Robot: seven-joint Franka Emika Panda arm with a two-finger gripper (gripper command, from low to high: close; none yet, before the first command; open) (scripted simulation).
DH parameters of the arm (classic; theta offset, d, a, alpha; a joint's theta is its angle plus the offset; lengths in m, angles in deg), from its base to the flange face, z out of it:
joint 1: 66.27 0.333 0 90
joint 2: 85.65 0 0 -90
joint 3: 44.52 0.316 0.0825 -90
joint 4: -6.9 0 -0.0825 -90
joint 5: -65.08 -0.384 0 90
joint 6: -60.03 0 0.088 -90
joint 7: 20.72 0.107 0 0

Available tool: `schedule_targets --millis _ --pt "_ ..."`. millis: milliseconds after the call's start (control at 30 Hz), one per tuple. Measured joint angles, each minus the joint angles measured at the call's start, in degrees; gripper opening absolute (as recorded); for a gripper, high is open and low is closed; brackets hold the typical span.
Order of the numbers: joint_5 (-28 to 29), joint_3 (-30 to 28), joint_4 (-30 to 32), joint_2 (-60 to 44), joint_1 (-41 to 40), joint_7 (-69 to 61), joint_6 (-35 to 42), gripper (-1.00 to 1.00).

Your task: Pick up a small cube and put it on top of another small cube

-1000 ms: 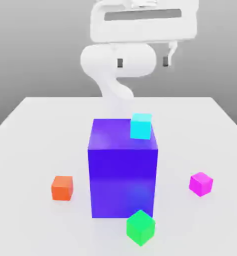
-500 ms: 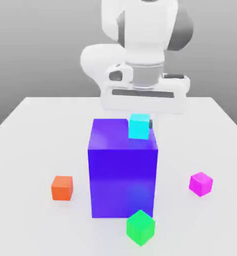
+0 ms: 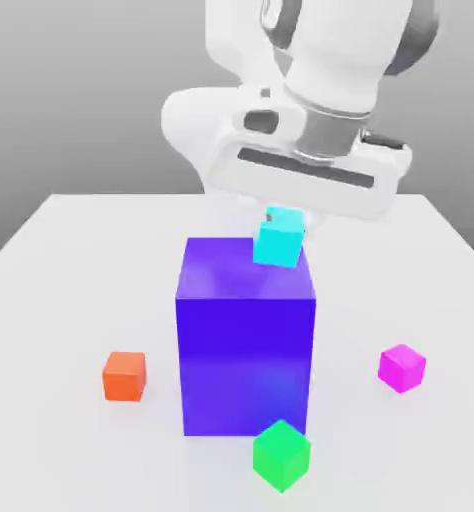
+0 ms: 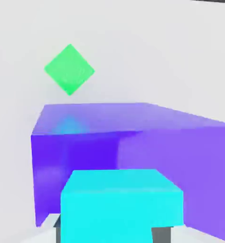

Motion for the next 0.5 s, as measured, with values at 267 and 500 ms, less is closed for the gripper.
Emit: schedule_targets --millis 267,500 --pt "4.89 -0.57 -8.58 -15.48 -3.28 -3.16 -0.8 -1.0" --pt "-1.28 -7.91 -5.17 -22.54 -11.43 -5.13 -17.48 -1.0"
